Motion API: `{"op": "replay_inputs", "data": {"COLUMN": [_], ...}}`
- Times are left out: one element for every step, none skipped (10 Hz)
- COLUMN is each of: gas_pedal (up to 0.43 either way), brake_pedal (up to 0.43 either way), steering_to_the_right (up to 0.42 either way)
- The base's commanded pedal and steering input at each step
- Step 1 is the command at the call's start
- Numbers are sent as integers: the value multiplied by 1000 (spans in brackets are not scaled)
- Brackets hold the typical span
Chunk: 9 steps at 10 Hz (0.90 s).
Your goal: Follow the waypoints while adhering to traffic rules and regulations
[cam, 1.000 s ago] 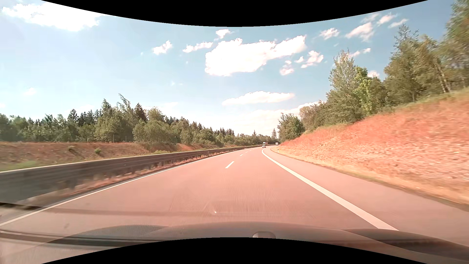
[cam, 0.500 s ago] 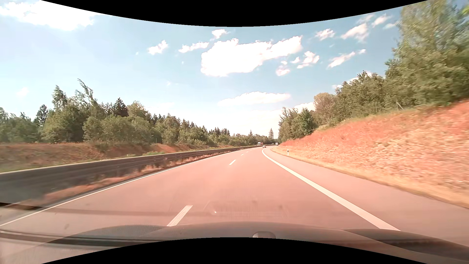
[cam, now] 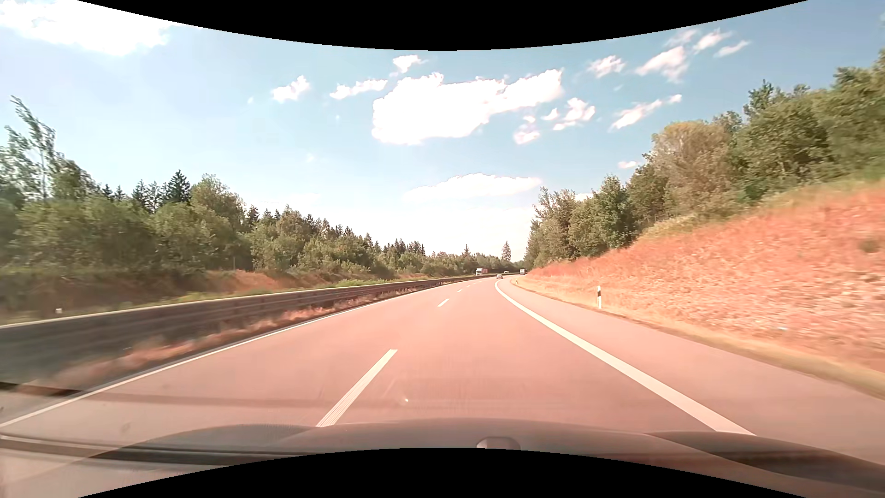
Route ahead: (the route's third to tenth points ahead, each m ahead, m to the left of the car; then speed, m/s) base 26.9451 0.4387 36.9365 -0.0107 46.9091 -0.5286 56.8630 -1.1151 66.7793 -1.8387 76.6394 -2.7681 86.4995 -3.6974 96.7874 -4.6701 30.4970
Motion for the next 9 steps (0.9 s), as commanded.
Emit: {"op": "replay_inputs", "data": {"gas_pedal": [339,339,339,339,339,339,339,339,339], "brake_pedal": [0,0,0,0,0,0,0,0,0], "steering_to_the_right": [8,8,8,8,8,8,8,8,8]}}
